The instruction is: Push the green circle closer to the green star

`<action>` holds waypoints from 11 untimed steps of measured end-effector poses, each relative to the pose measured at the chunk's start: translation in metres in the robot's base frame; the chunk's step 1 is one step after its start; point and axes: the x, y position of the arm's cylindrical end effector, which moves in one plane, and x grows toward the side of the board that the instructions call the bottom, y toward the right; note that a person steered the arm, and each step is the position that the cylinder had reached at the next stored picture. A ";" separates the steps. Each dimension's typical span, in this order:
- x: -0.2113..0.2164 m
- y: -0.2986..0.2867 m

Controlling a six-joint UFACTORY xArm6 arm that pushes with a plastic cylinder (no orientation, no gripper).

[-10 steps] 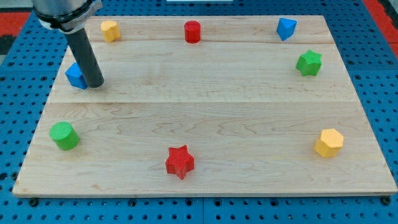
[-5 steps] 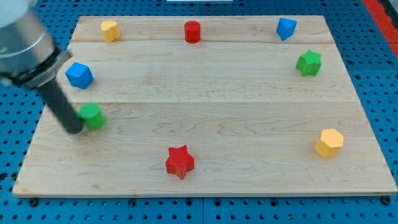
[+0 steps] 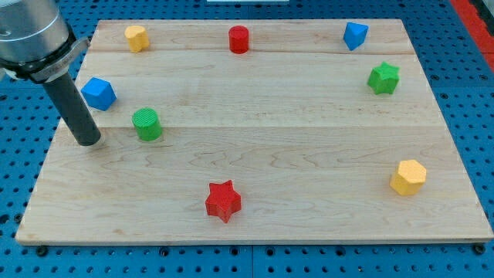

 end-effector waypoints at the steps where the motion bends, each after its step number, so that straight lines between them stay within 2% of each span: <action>1: -0.005 -0.007; 2: -0.021 0.010; 4: -0.021 0.153; 5: -0.032 0.107; 6: -0.036 0.125; 8: -0.027 0.330; 9: -0.027 0.408; 10: -0.006 0.408; 11: 0.031 0.346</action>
